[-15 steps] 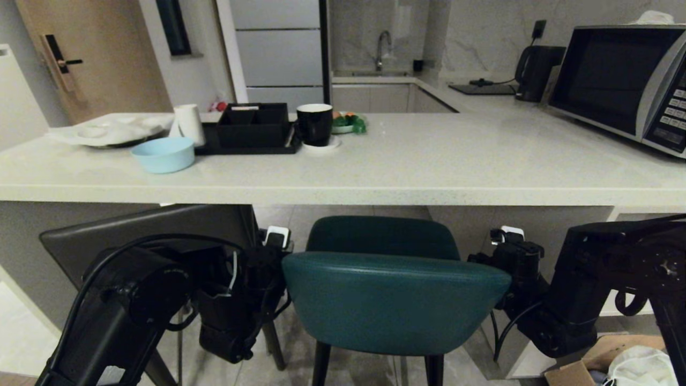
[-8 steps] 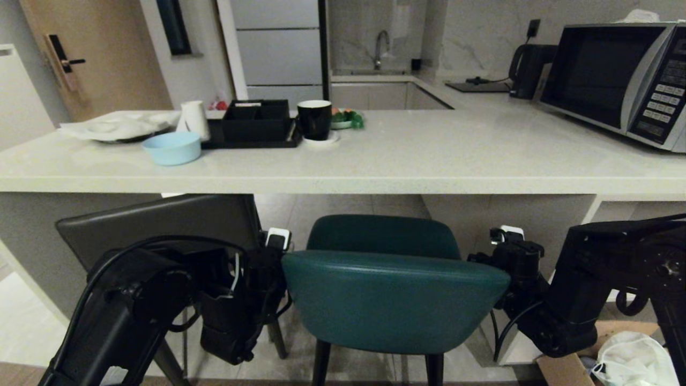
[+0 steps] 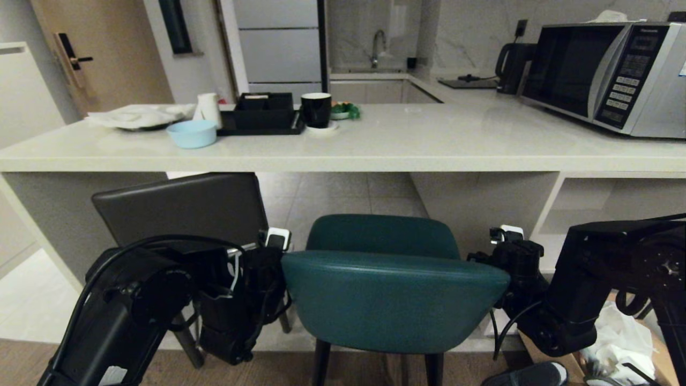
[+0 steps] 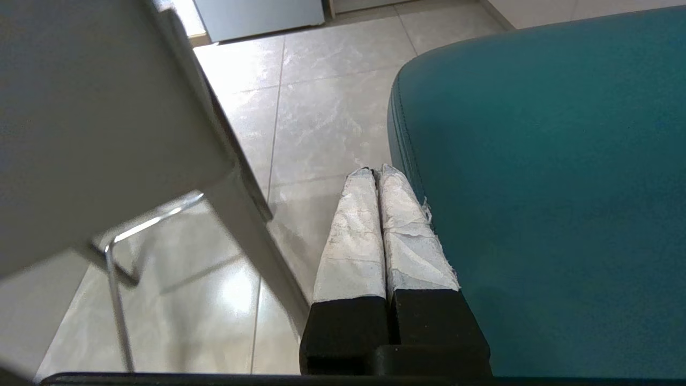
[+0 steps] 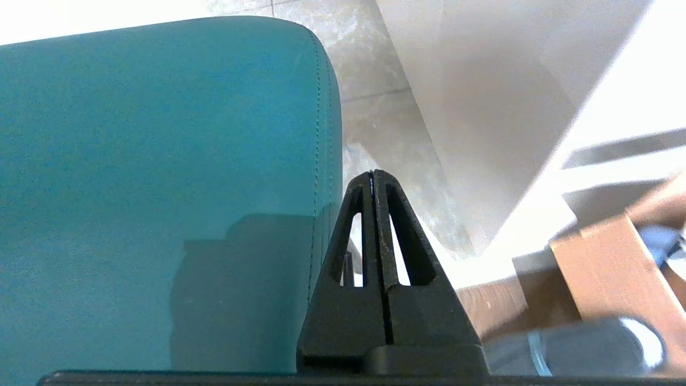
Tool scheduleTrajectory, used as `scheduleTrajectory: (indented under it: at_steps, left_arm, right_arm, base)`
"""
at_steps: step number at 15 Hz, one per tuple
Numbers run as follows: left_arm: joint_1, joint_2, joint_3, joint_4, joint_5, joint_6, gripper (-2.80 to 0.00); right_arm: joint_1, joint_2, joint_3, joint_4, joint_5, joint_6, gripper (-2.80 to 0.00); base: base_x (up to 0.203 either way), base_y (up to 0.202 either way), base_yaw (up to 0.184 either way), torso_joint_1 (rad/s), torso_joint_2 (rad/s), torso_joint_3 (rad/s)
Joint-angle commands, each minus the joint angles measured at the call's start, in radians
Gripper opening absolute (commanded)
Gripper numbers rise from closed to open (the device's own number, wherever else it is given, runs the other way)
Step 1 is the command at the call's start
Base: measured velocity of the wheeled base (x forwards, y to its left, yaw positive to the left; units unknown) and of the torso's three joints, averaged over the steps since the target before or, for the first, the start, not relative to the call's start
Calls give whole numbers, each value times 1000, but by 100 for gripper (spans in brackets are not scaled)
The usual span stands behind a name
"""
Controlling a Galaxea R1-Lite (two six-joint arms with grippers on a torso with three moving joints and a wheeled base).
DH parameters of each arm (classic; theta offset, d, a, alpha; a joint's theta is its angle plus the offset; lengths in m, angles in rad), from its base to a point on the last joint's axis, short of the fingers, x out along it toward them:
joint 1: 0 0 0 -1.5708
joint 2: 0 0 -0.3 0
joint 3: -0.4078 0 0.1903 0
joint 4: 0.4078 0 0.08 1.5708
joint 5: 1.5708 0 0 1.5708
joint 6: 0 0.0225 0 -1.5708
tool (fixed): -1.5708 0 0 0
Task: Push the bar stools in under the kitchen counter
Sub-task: Pull the blue chair out from under the dining table
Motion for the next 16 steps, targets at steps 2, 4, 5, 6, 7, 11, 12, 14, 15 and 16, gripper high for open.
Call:
scheduleTrajectory:
  at_steps: [2, 4, 5, 6, 7, 11, 12, 14, 15, 16]
  left_arm:
    - [-39, -3, 13, -8, 18, -1, -280]
    - [-39, -3, 15, -8, 19, -2, -280]
    - [-38, -2, 16, -8, 19, -2, -280]
    - [-38, -3, 16, -8, 19, 0, -280]
    - [-38, -5, 15, -8, 19, 0, -280]
    - [-32, 4, 16, -8, 19, 0, -280]
    - [-30, 6, 16, -8, 19, 0, -280]
    - [-28, 6, 15, -8, 21, 3, -280]
    - [-25, 7, 16, -8, 25, 3, -280]
    - [-21, 6, 16, -8, 25, 3, -280]
  right_arm:
    - [1, 0, 0, -9, -2, 1, -280]
    - [1, 0, 0, -9, -2, 1, -280]
    - [1, 0, 0, -9, -2, 1, -280]
    - [1, -1, 0, -9, -2, 1, -280]
    - [1, -1, 0, -9, -2, 1, -280]
    - [1, -1, 4, -9, -3, 1, -280]
    - [1, -3, 4, -10, -3, 3, -280]
    - [1, -4, 4, -9, -3, 1, -280]
    - [1, -4, 7, -10, -3, 1, -280]
    - [1, -4, 11, -10, -3, 2, -280]
  base:
    - [-192, 0, -2, 1, 3, 3]
    - [-191, 0, -6, 1, 9, 5]
    - [-195, 0, -1, -4, 1, -1]
    - [-194, 0, 4, -1, -1, -1]
    - [-189, 0, 0, 3, 2, 6]
    - [-194, 0, -1, 1, 4, 2]
    - [-197, 0, -2, -3, 2, 0]
    - [-192, 0, -1, 0, 5, 3]
    - [-171, 0, -5, 1, 2, 2]
    - [-124, 0, -5, -7, 0, 3]
